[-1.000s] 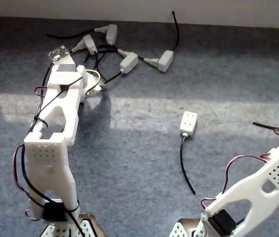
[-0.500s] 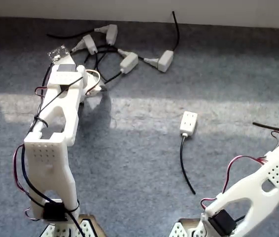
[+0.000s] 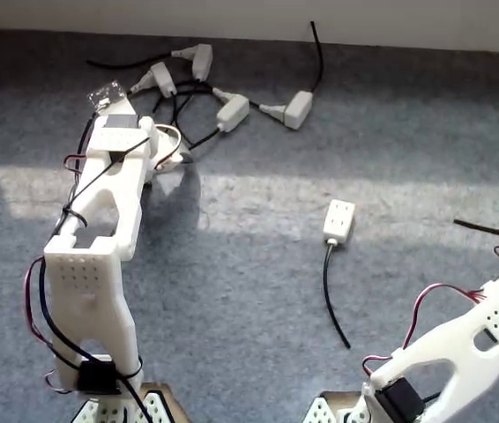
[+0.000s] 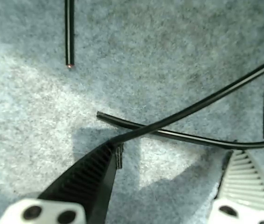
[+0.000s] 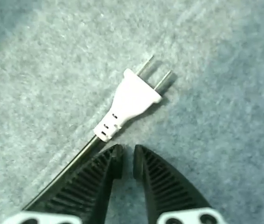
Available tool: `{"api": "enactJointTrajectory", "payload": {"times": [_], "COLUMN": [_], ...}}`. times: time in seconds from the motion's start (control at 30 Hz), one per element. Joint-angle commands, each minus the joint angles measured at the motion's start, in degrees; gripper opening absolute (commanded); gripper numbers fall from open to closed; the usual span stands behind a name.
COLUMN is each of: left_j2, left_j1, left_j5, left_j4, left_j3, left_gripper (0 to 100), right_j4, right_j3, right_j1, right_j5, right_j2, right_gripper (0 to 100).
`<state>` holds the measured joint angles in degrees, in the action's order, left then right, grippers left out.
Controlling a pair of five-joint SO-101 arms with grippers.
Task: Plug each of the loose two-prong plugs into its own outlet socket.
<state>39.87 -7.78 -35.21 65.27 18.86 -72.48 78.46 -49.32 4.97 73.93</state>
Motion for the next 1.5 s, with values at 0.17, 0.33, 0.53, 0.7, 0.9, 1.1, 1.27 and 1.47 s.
{"api": "enactJointTrajectory", "payload": {"times": [0.17, 0.33, 0.53, 0.7, 0.9, 1.1, 1.27, 1.47], "left_j2": [-1.27, -1.27, -1.27, -1.27, -1.27, -1.27, -1.27, -1.27], "left_j1": [0.66, 0.66, 0.66, 0.57, 0.57, 0.57, 0.57, 0.57], "left_j5": [0.00, 0.00, 0.00, 0.00, 0.00, 0.00, 0.00, 0.00], "left_j4": [-0.62, -0.62, -0.44, -0.35, -0.35, -0.35, -0.35, -0.35], "left_j3": [1.36, 1.36, 1.36, 1.27, 1.36, 1.27, 1.36, 1.36], "left_gripper": [35, 35, 35, 35, 35, 35, 35, 35], "right_j4": [0.92, 0.92, 1.01, 0.92, 0.92, 1.01, 0.57, 0.75], "right_j3": [1.63, 1.63, 1.10, 1.01, 1.45, 1.54, 1.54, 1.63], "right_j1": [0.22, 1.19, 4.79, 6.81, 6.11, 6.55, 6.37, 6.46], "right_j5": [-10.02, -13.71, -13.71, -13.71, -13.80, -13.63, -13.54, -8.79], "right_j2": [-8.22, -10.33, -10.07, -9.98, -5.14, -0.13, 0.22, 0.22], "right_gripper": [15.6, 19.5, 19.5, 19.5, 19.5, 19.5, 19.4, 1.2]}}
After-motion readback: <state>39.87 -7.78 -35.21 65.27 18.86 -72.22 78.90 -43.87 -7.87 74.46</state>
